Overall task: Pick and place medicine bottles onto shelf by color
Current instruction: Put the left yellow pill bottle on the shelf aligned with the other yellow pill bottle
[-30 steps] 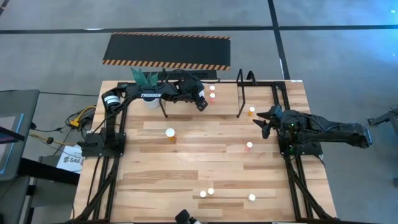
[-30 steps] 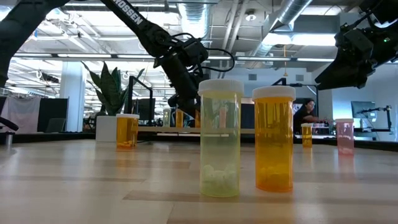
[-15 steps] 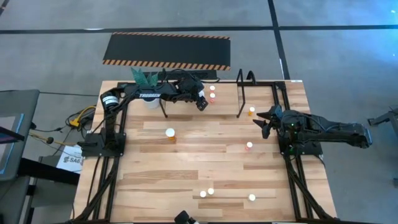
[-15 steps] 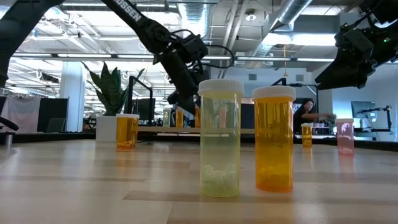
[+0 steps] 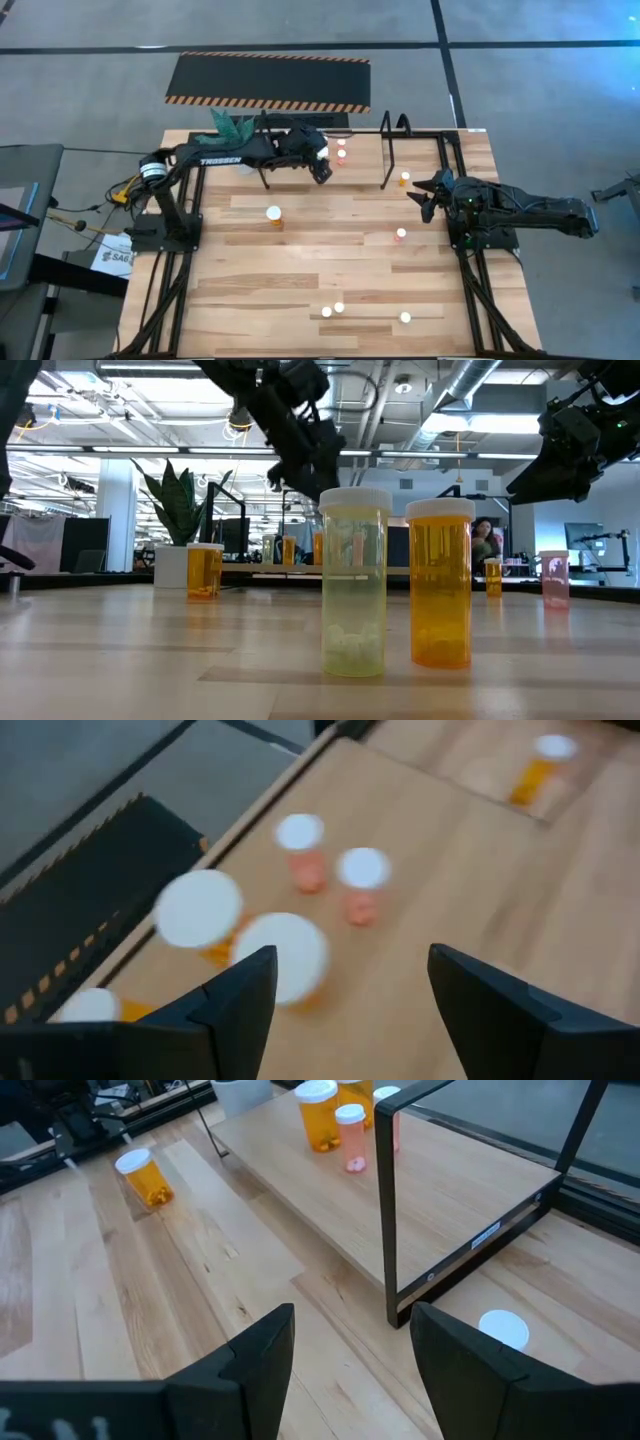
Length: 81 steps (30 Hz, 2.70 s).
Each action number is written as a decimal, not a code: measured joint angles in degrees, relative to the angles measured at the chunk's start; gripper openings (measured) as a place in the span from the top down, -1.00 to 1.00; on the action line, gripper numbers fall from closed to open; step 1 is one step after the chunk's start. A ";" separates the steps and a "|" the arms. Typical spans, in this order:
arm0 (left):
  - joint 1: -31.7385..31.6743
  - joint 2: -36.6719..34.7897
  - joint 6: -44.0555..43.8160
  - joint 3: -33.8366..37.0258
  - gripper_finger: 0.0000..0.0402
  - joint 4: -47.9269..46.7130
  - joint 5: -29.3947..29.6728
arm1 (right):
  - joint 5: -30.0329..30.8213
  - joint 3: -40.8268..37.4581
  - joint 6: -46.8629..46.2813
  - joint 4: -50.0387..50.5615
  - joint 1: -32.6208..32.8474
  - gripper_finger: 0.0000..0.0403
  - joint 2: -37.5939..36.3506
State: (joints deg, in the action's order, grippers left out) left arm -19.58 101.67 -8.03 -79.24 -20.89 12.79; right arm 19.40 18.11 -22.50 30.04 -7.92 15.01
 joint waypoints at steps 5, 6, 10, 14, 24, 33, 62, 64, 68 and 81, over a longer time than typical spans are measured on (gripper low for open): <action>6.41 -2.76 -0.17 0.00 -0.23 -2.68 4.69 | 0.01 0.00 -0.01 0.00 0.00 -0.12 0.02; 7.80 -3.09 -0.14 0.00 -0.23 -2.88 6.20 | 0.02 0.00 -0.02 -0.02 0.00 -0.12 0.02; 12.89 -3.50 1.33 -0.02 -0.23 -3.96 9.83 | 0.00 0.00 -0.01 0.00 0.00 -0.12 0.02; 16.86 -3.56 0.95 1.13 -0.23 -3.03 9.49 | 0.01 0.00 0.00 -0.01 0.00 -0.12 0.02; 31.70 -3.48 -5.38 5.66 -0.23 2.71 10.45 | 0.01 0.00 -0.01 0.00 0.00 -0.12 0.02; 44.22 -1.62 -6.38 8.59 -0.23 7.95 14.14 | 0.02 0.00 -0.02 0.02 0.00 -0.12 0.00; 59.54 11.06 -8.17 21.70 -0.23 54.94 27.01 | 0.00 0.02 0.00 1.32 0.00 -0.12 0.02; 59.31 11.01 -8.89 21.54 -0.23 55.76 25.86 | 0.00 0.02 -0.02 1.31 0.00 -0.12 0.02; 58.65 11.01 -10.64 21.55 -0.23 55.33 24.19 | 0.01 0.02 -0.02 1.31 0.00 -0.12 0.02; 59.58 18.42 -11.16 21.57 -0.23 67.58 29.39 | 0.01 0.02 -0.01 1.29 0.00 -0.12 0.02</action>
State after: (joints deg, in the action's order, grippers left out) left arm 40.00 120.09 -19.19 -57.67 46.69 42.18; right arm 19.41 18.13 -22.51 31.33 -7.92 15.03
